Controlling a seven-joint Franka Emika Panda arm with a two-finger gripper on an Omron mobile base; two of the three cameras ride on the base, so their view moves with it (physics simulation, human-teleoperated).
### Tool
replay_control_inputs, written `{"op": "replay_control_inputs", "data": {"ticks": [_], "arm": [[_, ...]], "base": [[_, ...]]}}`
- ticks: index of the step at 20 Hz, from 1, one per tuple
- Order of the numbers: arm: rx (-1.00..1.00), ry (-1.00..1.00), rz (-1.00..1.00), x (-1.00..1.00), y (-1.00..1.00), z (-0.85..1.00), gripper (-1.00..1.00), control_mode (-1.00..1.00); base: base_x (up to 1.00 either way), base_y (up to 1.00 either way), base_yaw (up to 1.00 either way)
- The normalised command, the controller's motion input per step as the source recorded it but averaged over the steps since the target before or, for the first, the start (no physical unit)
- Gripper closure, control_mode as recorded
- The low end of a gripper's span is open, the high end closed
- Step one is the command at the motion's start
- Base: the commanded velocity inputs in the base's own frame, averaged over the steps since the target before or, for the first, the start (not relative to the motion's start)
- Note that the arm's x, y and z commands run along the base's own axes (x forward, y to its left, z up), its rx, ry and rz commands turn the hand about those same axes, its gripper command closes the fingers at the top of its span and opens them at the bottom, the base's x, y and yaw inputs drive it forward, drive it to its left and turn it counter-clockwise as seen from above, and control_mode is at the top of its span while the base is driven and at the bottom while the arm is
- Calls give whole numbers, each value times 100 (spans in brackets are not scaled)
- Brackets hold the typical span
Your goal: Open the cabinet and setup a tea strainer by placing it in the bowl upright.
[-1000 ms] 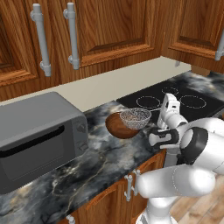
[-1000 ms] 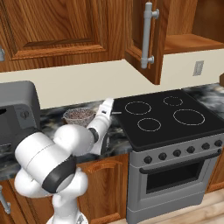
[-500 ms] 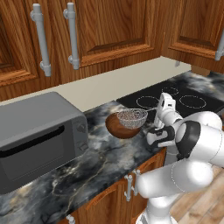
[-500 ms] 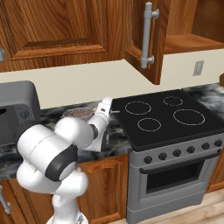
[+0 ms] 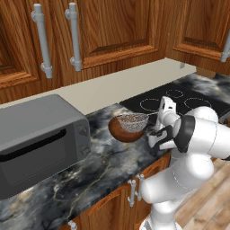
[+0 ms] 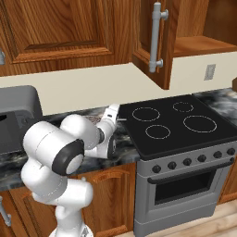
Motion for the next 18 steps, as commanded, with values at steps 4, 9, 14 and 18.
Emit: {"op": "replay_control_inputs", "data": {"ticks": [4,9,14,18], "arm": [[0,-6,0,4,11,-50,100,-100],[0,-10,0,0,13,-53,100,-100],[-3,-12,0,0,10,-48,100,-100],[-4,-7,-1,10,0,-35,100,-100]], "base": [[0,0,0],[0,0,0],[0,0,0],[0,0,0]]}}
